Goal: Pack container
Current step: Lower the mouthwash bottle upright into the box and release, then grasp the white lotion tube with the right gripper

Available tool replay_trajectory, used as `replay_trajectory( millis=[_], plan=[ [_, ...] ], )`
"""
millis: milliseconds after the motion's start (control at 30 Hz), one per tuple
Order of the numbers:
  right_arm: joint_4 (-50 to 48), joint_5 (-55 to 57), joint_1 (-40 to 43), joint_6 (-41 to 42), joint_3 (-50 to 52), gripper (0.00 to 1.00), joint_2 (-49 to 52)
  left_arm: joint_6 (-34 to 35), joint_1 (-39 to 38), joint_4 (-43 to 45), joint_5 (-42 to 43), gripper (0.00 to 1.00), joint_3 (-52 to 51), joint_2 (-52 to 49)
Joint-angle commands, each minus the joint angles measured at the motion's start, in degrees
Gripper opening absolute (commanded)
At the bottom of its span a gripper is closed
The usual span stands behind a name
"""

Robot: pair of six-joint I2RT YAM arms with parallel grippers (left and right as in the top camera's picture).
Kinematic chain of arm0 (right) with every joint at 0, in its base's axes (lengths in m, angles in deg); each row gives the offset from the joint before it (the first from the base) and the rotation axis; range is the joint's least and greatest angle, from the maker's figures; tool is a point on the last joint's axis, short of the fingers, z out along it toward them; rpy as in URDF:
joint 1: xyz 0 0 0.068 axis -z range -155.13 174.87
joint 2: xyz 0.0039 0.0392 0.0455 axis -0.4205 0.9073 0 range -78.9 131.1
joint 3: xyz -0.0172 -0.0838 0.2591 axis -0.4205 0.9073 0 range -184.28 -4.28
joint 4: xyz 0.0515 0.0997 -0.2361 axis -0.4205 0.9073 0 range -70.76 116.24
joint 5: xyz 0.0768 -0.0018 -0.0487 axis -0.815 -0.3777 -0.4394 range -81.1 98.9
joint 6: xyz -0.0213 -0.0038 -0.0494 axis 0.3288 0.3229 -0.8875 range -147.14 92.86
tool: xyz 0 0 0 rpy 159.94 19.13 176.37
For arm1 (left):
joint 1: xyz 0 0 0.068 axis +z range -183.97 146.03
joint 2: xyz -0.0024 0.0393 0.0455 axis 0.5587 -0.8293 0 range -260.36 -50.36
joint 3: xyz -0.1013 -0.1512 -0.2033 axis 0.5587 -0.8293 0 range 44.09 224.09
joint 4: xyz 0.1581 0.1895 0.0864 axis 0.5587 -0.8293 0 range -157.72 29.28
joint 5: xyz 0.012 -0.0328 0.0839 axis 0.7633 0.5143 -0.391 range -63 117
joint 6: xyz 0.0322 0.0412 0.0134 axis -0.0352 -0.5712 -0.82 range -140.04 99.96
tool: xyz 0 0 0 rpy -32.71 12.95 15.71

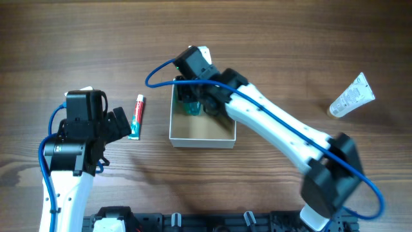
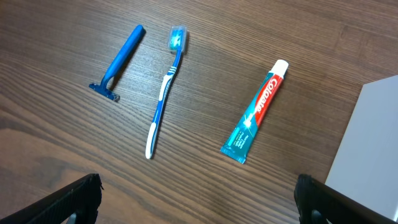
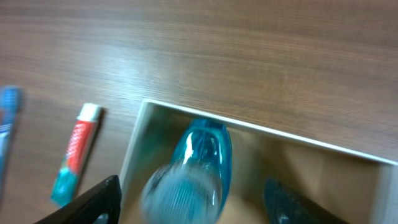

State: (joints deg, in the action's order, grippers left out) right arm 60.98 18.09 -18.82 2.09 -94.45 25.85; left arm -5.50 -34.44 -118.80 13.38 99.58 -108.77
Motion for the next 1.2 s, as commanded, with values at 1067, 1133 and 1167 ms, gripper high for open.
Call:
replay_trajectory(
  millis=[1067, 1133, 1167],
  plan=[
    [28.6, -5.5, 64.0, -29.3, -1.1, 1.0, -10.2, 0.9, 0.1, 0.2, 0.5, 1.0, 1.2, -0.1],
    [28.4, -5.9, 64.0, -29.2, -0.2, 0.95, -8.7, 0.9, 0.1, 0.2, 0.5, 1.0, 1.2, -0.1],
    [28.3, -5.9, 64.0, -29.2, 0.3, 0.86, -8.3, 0.9, 0.1, 0.2, 0.5, 1.0, 1.2, -0.1]
  ],
)
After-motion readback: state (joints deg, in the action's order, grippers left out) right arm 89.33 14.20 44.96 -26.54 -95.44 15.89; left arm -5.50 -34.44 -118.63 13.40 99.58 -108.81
